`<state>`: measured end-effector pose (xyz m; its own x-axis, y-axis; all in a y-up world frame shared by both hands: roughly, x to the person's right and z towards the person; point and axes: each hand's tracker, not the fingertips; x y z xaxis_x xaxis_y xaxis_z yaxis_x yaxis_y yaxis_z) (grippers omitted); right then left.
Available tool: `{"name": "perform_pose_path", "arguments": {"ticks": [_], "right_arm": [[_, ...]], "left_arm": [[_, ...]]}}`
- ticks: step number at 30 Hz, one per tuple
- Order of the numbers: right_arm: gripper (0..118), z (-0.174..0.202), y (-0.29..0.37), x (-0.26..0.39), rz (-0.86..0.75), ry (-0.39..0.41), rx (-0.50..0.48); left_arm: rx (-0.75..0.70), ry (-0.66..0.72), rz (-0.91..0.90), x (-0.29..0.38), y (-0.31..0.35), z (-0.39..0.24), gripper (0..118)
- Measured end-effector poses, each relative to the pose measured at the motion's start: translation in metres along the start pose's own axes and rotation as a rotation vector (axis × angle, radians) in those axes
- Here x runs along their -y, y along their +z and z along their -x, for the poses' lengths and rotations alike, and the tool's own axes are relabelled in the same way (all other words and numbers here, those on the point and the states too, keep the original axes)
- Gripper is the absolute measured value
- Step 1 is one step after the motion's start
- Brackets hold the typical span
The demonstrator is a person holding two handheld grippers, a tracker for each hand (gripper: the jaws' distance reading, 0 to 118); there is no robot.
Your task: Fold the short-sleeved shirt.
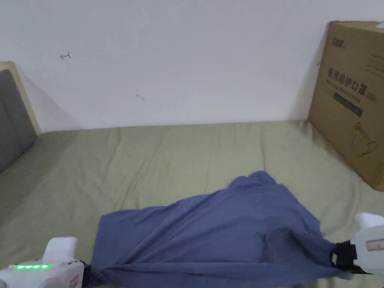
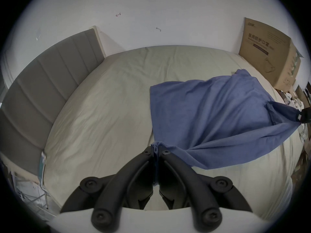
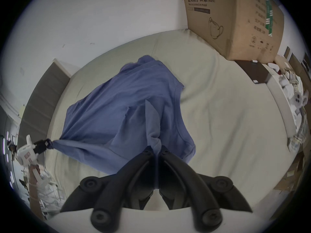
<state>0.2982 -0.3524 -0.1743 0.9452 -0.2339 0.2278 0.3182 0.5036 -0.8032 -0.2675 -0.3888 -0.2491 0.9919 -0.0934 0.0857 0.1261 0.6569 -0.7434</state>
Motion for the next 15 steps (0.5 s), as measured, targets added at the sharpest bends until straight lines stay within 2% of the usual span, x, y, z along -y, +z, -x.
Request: {"name": "perform_pose_path", "arguments": {"ticks": [3, 8, 9, 10, 11, 12, 13, 14, 15], "right_arm": [[3, -0.009, 0.034, 0.057, 0.028, 0.029, -0.006], [3, -0.018, 0.048, 0.132, 0.094, -0.017, 0.001], [3, -0.017, 0.044, 0.141, 0.088, -0.015, 0.001], [5, -0.017, 0.040, 0.146, 0.065, -0.008, 0.010], [12, -0.014, 0.038, 0.146, 0.046, -0.007, 0.042], [27, -0.011, 0.037, 0.145, 0.029, -0.008, 0.080], [50, -0.007, 0.036, 0.143, -0.001, 0.016, 0.124], [59, -0.003, 0.038, 0.139, -0.020, 0.046, 0.139], [60, 0.001, 0.041, 0.135, -0.044, 0.078, 0.125]], "left_arm": [[0.000, 0.017, 0.017, 0.040, 0.026, 0.014, 3], [-0.023, 0.028, 0.042, 0.088, 0.058, 0.021, 3], [-0.003, 0.040, 0.049, 0.092, 0.060, 0.023, 4], [0.014, 0.068, 0.077, 0.094, 0.068, 0.016, 10], [0.027, 0.089, 0.102, 0.095, 0.070, 0.016, 24], [0.022, 0.082, 0.092, 0.095, 0.073, 0.015, 46], [0.013, 0.082, 0.074, 0.097, 0.080, 0.013, 80], [0.015, 0.087, 0.056, 0.095, 0.087, 0.010, 100], [0.025, 0.091, 0.052, 0.093, 0.092, 0.010, 106]]}}
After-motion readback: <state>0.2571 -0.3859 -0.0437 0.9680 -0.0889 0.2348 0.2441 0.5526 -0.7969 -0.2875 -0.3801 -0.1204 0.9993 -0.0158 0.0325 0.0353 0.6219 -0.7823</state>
